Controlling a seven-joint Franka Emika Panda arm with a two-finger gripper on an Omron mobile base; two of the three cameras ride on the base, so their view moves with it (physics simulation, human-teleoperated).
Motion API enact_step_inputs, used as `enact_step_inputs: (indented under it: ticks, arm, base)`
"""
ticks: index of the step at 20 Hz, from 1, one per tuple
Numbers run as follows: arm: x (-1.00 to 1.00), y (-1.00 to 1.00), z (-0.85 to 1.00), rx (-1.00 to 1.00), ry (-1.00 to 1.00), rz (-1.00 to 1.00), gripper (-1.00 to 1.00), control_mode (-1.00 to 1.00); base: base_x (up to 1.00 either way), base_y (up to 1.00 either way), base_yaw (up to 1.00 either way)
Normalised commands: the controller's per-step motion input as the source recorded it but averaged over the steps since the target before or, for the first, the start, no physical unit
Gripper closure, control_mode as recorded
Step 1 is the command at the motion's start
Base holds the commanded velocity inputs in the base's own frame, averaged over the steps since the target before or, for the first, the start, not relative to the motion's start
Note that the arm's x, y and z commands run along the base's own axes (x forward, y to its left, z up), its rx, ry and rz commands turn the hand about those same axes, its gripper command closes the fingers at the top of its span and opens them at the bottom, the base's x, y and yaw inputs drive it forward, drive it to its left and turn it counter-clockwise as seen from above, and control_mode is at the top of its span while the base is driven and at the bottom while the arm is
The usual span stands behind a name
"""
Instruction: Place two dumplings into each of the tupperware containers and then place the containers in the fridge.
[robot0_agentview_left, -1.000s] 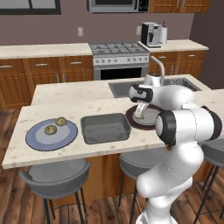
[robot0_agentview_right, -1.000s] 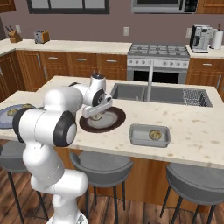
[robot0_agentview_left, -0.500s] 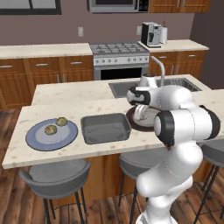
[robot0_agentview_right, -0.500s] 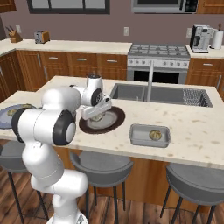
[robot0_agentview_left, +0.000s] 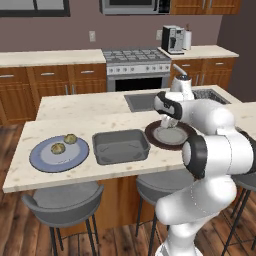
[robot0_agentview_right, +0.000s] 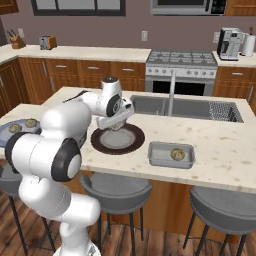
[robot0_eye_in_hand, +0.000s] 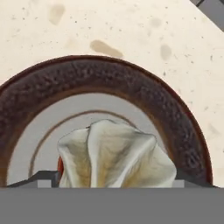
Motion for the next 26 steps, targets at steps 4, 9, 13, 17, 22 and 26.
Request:
enact_step_inputs:
  ticks: [4,9,13,17,22,26]
  arm:
    - [-0.31,-1.0,0.26,-0.02,0.0,-0.21,1.0,-1.0]
    - [-0.59,-1.0,0.0,0.0,0.11,-0.24,1.0,-1.0]
    - [-0.6,-1.0,-0.04,0.0,0.07,-0.19,1.0,-1.0]
    - [0.1,-0.91,-0.33,0.0,0.01,-0.04,1.0,-1.0]
    - [0.45,-0.69,-0.43,0.01,0.01,0.02,1.0,-1.0]
    - [-0.07,-0.69,-0.28,0.0,0.0,0.0,1.0,-1.0]
  base:
    - [0.0,0.0,0.0]
    - [0.0,0.0,0.0]
    - [0.0,0.0,0.0]
    - [0.0,0.0,0.0]
    - [0.0,0.0,0.0]
    - [0.0,0.0,0.0]
